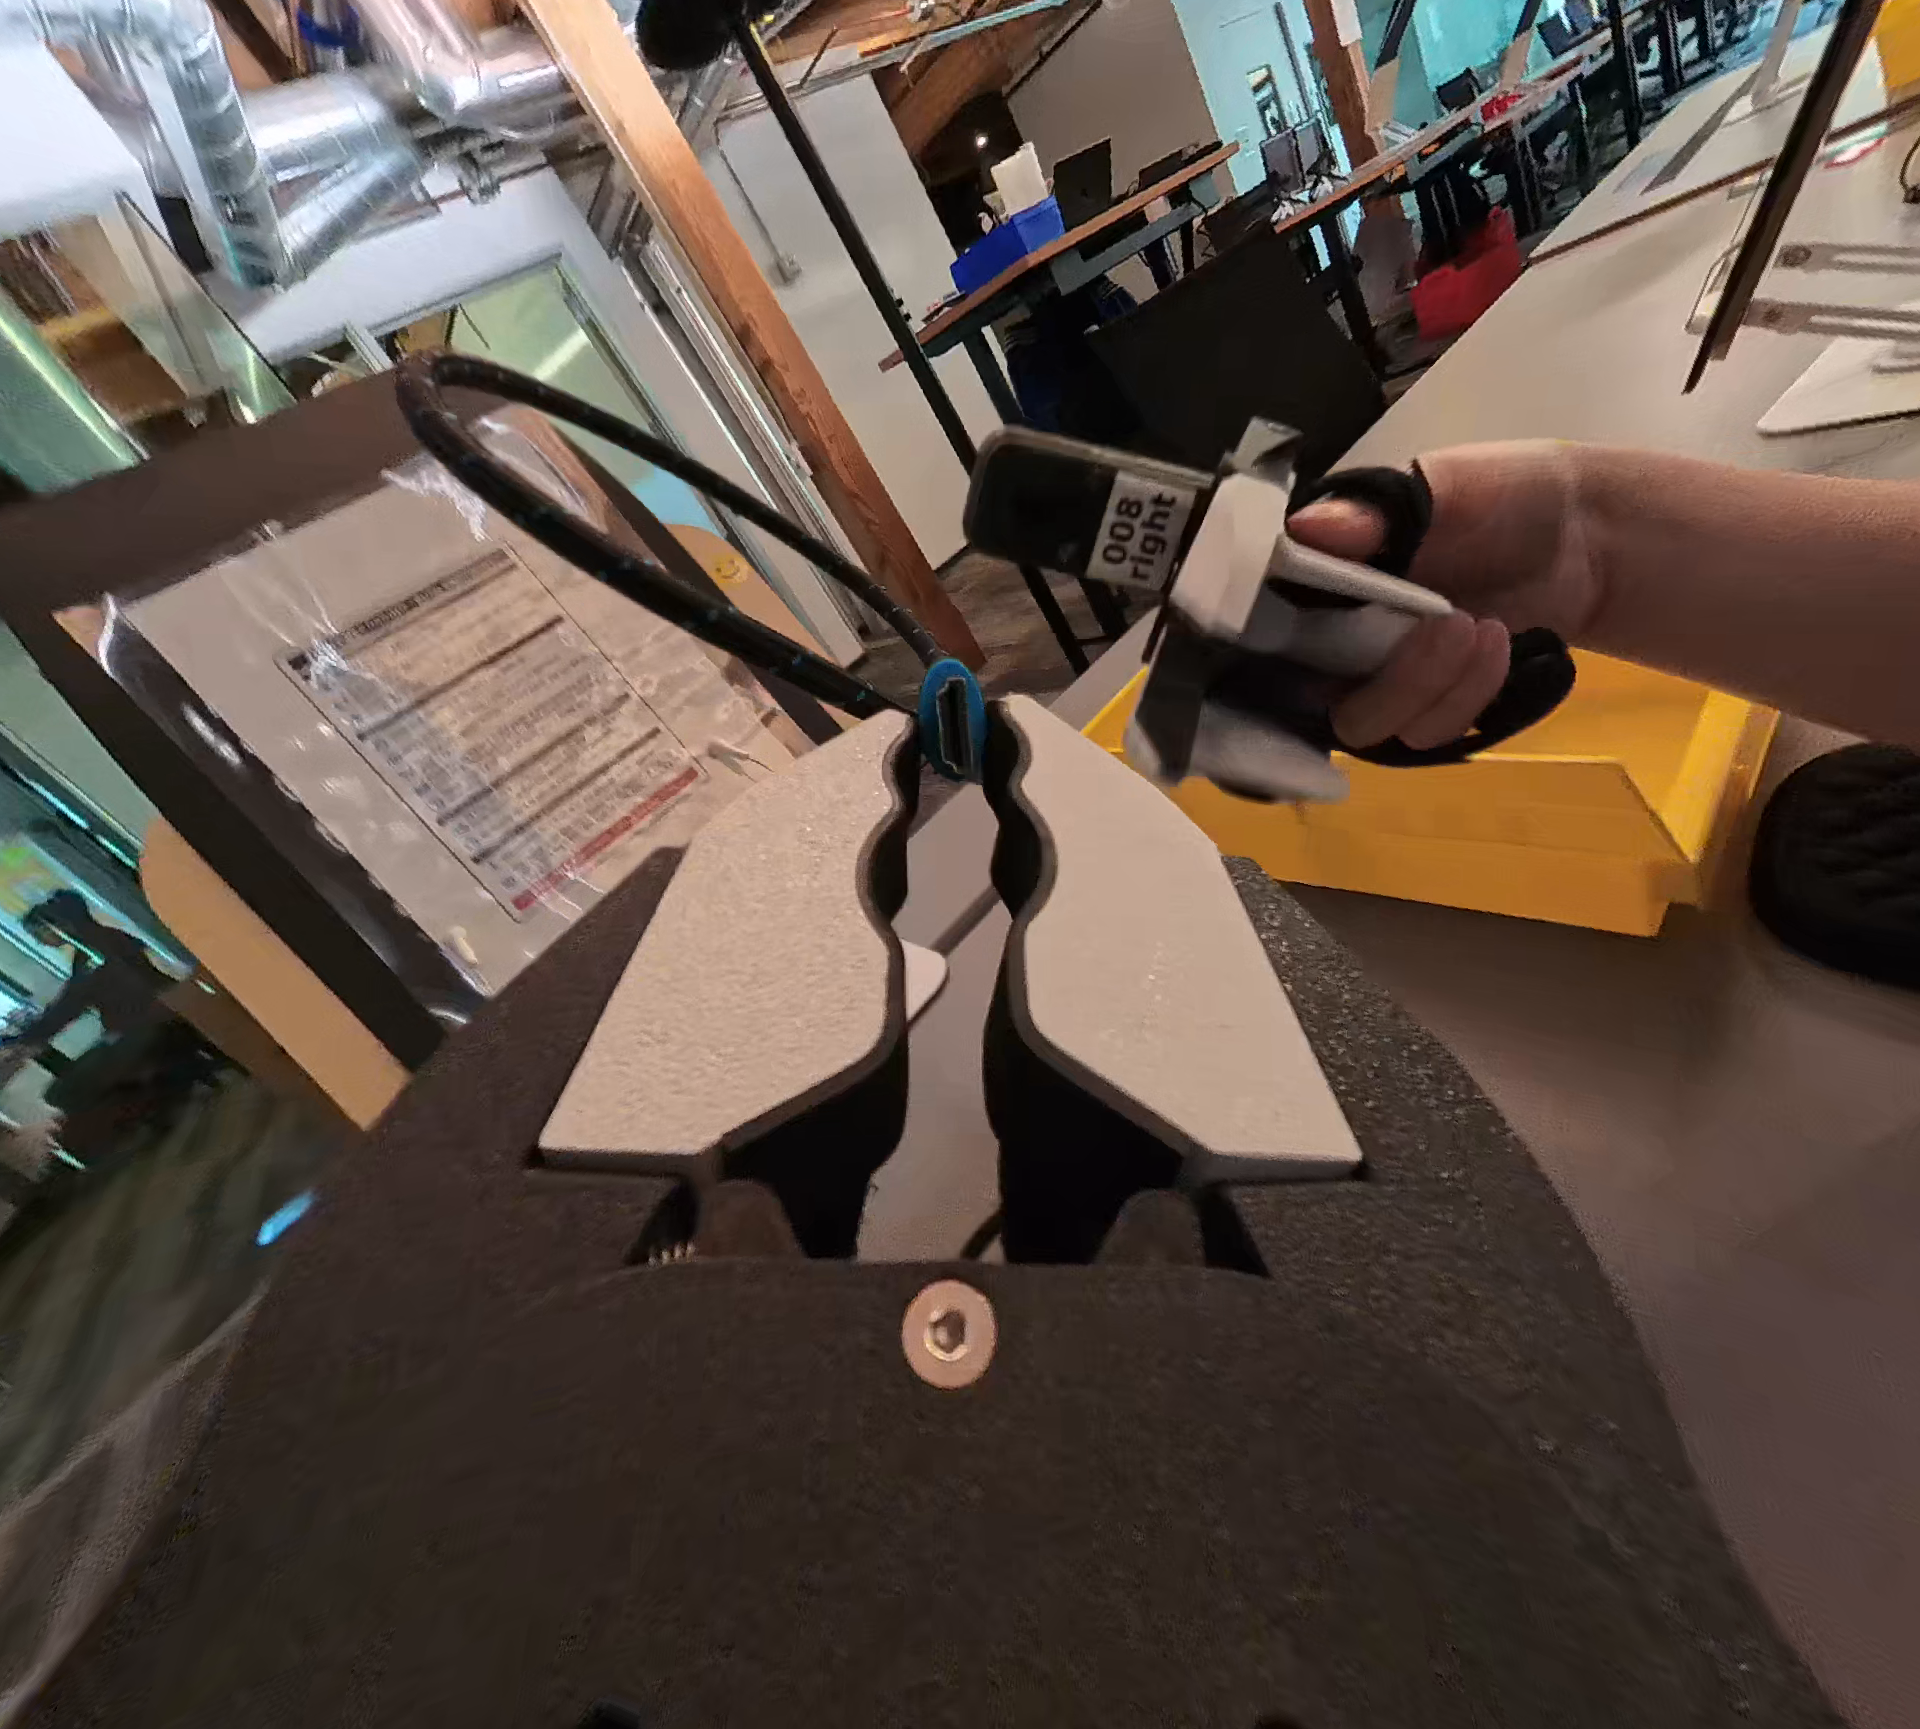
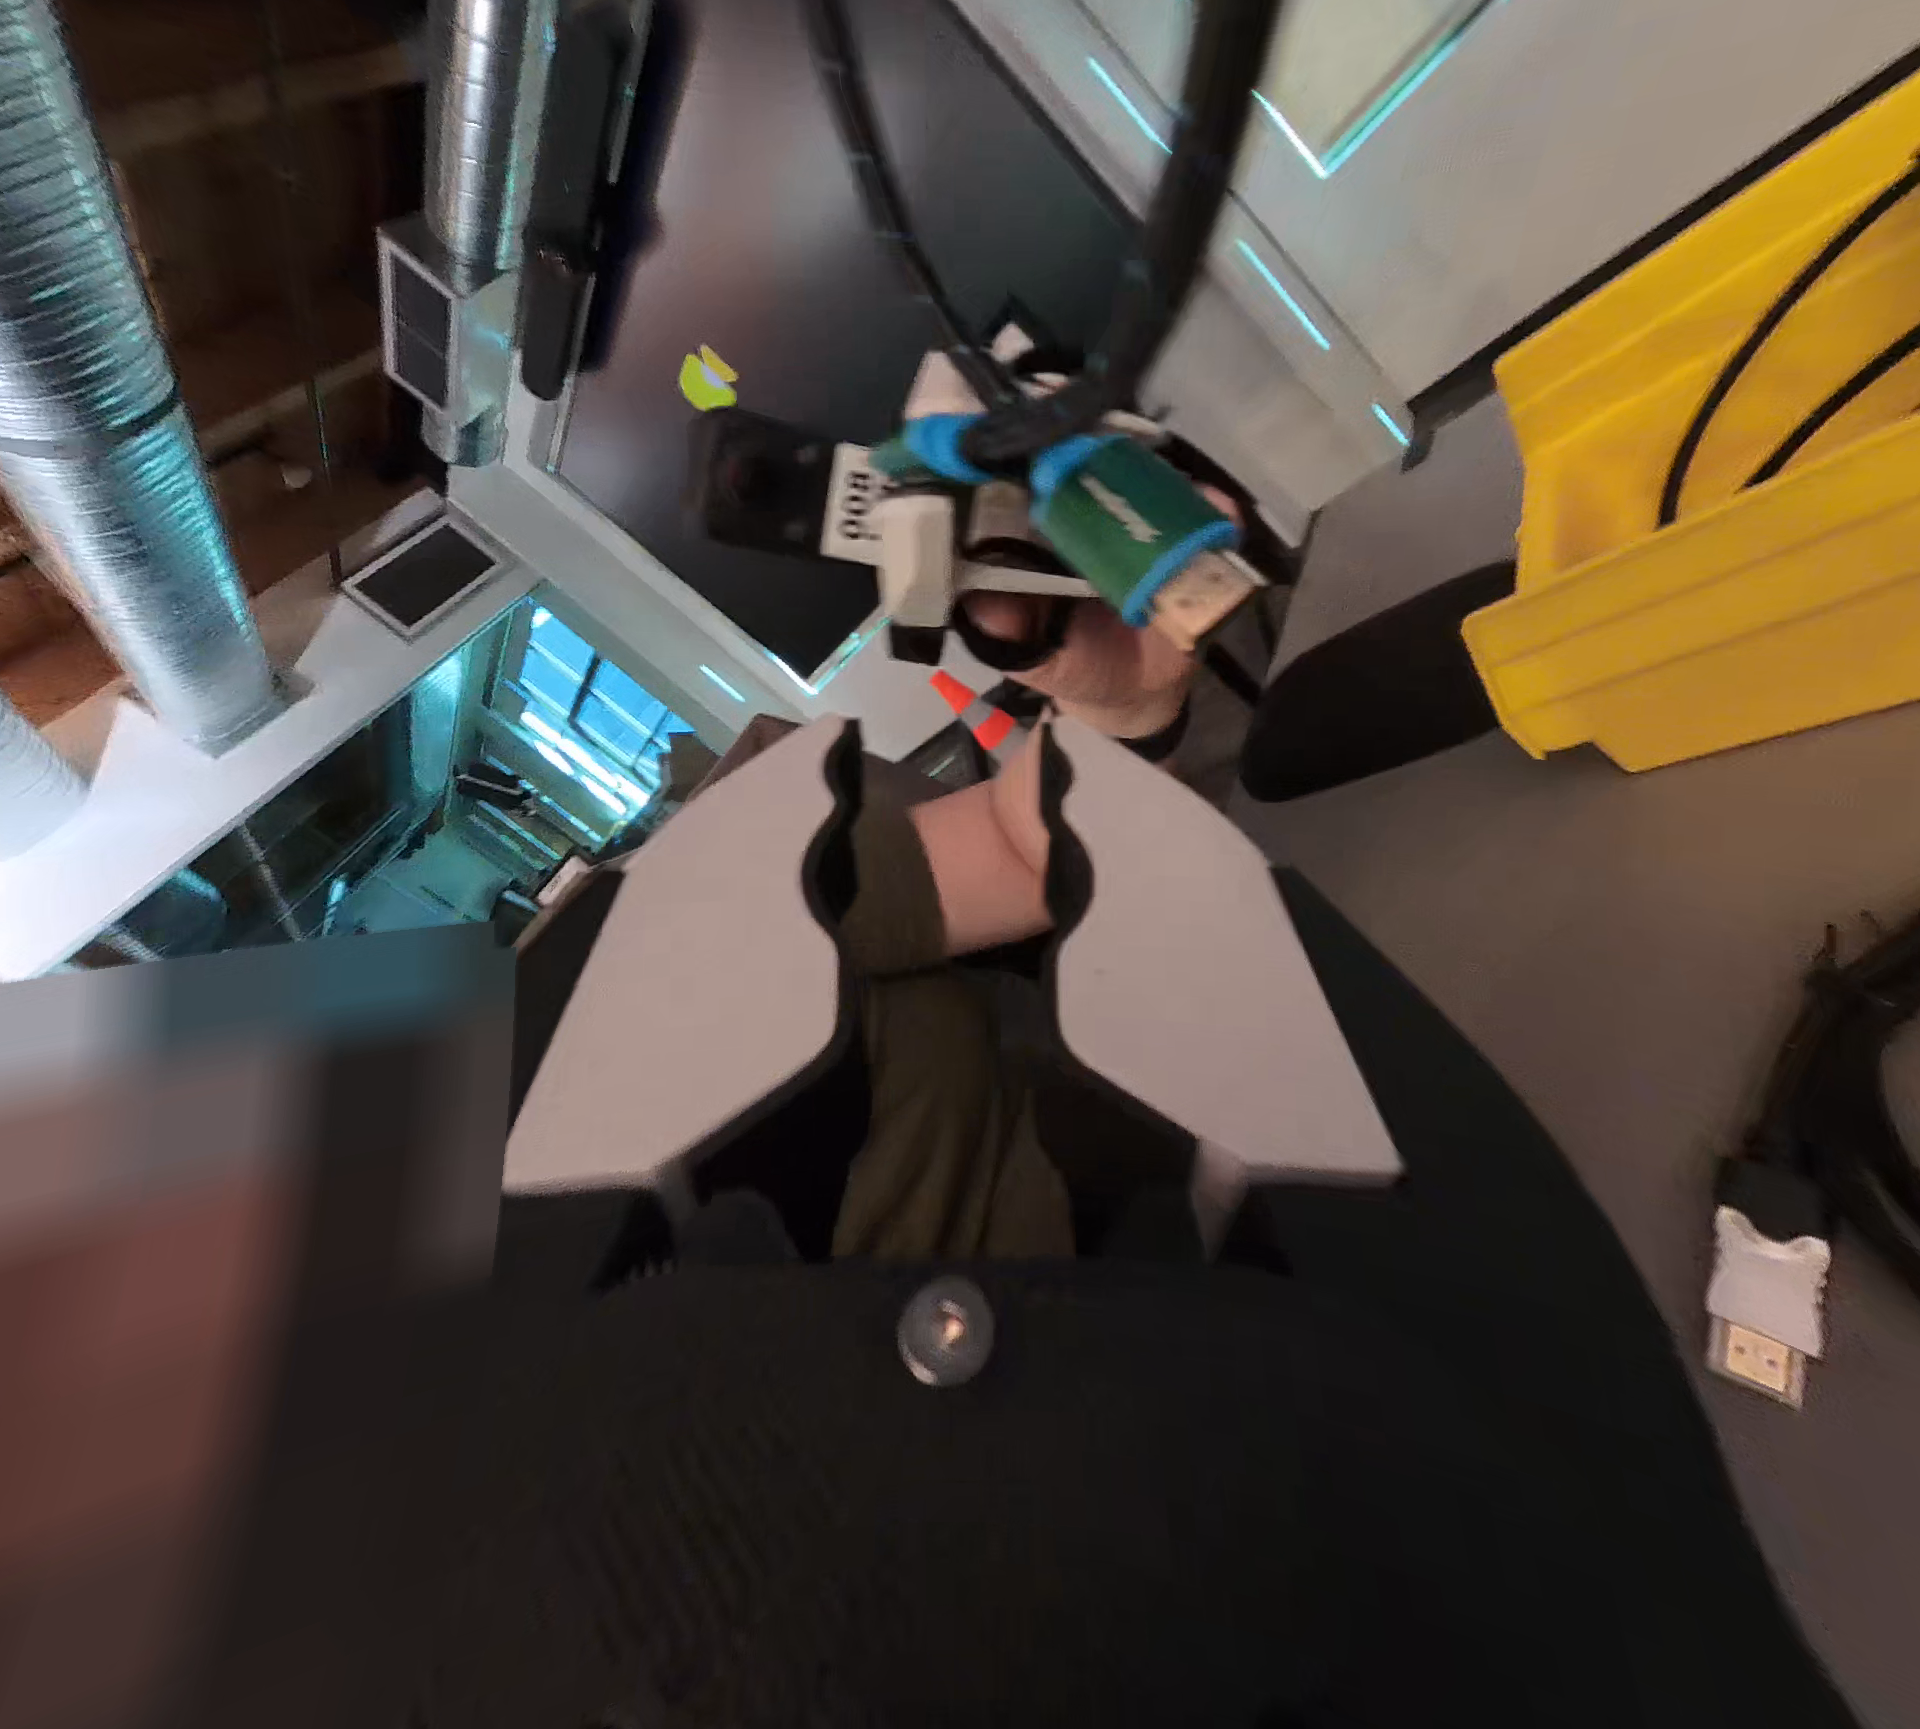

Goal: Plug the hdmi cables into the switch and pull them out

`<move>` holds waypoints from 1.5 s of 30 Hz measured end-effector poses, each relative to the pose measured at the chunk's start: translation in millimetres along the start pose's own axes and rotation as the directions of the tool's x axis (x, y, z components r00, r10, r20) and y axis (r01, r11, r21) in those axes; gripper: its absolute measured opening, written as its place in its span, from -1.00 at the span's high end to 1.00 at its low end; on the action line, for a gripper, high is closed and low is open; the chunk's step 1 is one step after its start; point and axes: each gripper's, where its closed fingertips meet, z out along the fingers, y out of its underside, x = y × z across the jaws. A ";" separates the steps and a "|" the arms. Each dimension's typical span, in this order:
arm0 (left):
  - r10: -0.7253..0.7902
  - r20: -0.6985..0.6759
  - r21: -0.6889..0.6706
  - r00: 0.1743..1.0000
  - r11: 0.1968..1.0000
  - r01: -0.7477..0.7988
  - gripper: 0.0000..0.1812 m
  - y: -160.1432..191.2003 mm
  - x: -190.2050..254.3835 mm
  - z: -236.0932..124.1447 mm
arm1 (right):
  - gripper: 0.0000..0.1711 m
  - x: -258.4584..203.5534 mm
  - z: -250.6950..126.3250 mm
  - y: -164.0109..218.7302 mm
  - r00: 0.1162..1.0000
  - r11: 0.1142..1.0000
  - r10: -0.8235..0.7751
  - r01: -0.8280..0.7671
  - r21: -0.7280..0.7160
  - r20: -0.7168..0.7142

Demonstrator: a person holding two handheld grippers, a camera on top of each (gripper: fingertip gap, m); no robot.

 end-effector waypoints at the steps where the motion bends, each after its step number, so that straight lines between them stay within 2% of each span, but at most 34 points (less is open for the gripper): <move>1: 0.026 0.002 -0.002 1.000 1.000 -0.026 0.88 -1.5 0.2 -0.3 | 0.50 7.6 6.6 0.7 1.000 1.000 -0.001 0.001 0.006 -0.027; 2: 0.053 -0.002 -0.003 0.999 0.999 -0.053 0.88 -2.8 1.7 -0.4 | 0.41 11.9 13.1 0.8 1.000 1.000 0.000 0.000 0.016 -0.028; 7: 0.210 -0.015 -0.001 0.978 0.978 -0.210 0.88 -5.8 14.5 -1.2 | 0.45 -1.3 29.3 -17.9 0.978 0.977 0.080 -0.115 0.181 0.191; 11: 0.283 -0.067 0.022 0.957 0.959 -0.283 0.88 -6.1 28.5 -4.1 | 0.45 -3.6 33.0 -17.3 0.965 0.972 0.086 -0.135 0.190 0.247; 15: 0.272 -0.111 0.036 0.956 0.962 -0.270 0.89 -4.8 30.1 -9.3 | 0.58 -7.1 34.4 -14.1 0.949 0.975 0.079 -0.137 0.174 0.306; 17: 0.262 -0.123 0.030 0.957 0.965 -0.260 0.88 -2.4 27.1 -12.2 | 0.75 -12.5 33.6 -12.6 0.933 0.978 0.071 -0.135 0.162 0.353; 21: 0.260 -0.143 0.019 0.955 0.966 -0.260 0.88 3.6 25.9 -17.0 | 0.76 -8.3 37.6 -10.7 0.955 0.981 0.007 -0.063 0.181 0.296; 28: 0.231 -0.178 0.032 0.956 0.973 -0.229 0.88 2.8 27.4 -24.4 | 0.73 -9.0 45.5 -9.4 0.940 0.975 0.054 -0.122 0.184 0.337; 32: 0.234 -0.194 0.031 0.953 0.972 -0.233 0.88 3.7 29.5 -26.7 | 0.62 -4.5 50.3 -5.4 0.953 0.981 0.043 -0.097 0.167 0.300; 36: 0.237 -0.189 0.020 0.953 0.971 -0.238 0.88 6.8 27.2 -27.7 | 0.75 -6.5 49.1 -8.0 0.957 0.979 -0.001 -0.058 0.196 0.290; 40: 0.236 -0.197 -0.003 0.952 0.970 -0.242 0.88 13.8 28.4 -28.1 | 0.75 -1.1 48.4 -6.6 0.976 0.979 -0.098 0.060 0.193 0.196; 43: 0.139 -0.199 0.012 0.970 0.990 -0.140 0.86 11.7 27.0 -29.7 | 0.75 0.5 46.4 -9.5 0.972 0.965 -0.184 0.150 0.215 0.148; 45: 0.026 -0.179 0.044 0.983 0.999 -0.019 0.77 7.0 19.3 -33.8 | 0.75 3.0 41.1 -14.5 0.961 0.940 -0.267 0.241 0.243 0.078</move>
